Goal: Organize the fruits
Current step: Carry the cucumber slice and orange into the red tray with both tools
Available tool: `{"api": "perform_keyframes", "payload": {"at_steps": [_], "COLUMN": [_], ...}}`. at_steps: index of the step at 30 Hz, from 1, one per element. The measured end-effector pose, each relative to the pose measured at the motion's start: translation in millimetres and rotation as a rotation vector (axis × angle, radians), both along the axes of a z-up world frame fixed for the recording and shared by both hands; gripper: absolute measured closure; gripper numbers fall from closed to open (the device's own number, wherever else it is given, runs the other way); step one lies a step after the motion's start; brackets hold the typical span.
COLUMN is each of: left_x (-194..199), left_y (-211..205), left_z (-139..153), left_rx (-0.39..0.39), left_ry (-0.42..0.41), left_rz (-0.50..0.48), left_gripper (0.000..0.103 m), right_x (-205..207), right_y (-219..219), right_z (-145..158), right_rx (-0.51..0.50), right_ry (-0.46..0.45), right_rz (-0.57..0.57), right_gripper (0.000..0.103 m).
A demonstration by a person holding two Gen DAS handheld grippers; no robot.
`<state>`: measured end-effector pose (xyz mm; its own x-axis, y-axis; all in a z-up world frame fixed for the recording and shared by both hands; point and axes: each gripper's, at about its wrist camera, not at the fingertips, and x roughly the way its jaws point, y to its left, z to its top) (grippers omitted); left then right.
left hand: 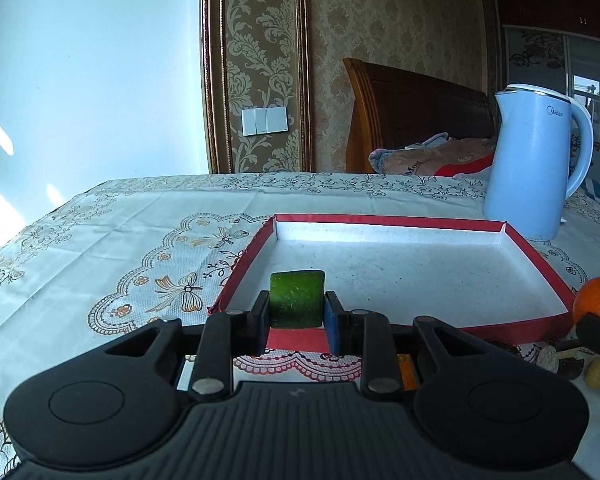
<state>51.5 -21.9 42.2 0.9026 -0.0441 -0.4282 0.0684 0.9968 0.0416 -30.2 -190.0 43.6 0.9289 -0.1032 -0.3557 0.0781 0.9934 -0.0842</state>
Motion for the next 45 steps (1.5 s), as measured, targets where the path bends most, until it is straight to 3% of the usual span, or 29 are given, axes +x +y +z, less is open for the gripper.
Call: {"api": "perform_keyframes", "payload": {"at_steps": [13,23,45], "left_x": [49,78,104], "left_y": [-1,-3,-6], "left_z": [5,-7,-28], "left_rx": [0.028,0.008,0.029], "left_ry": [0.01,0.089,0.17], "left_rz": [0.038,0.021,0.035], "left_gripper": [0.076,0.076,0.076], "right_x": [55,103,128], "right_y": [-15,-35,-34], "right_z": [11,-8,-30], "right_rx": [0.022,0.081,0.075], "right_ry": [0.005,0.114,0.2], "right_rz": [-0.021,-0.056,-0.073], "right_gripper": [0.066,0.067,0.066]}}
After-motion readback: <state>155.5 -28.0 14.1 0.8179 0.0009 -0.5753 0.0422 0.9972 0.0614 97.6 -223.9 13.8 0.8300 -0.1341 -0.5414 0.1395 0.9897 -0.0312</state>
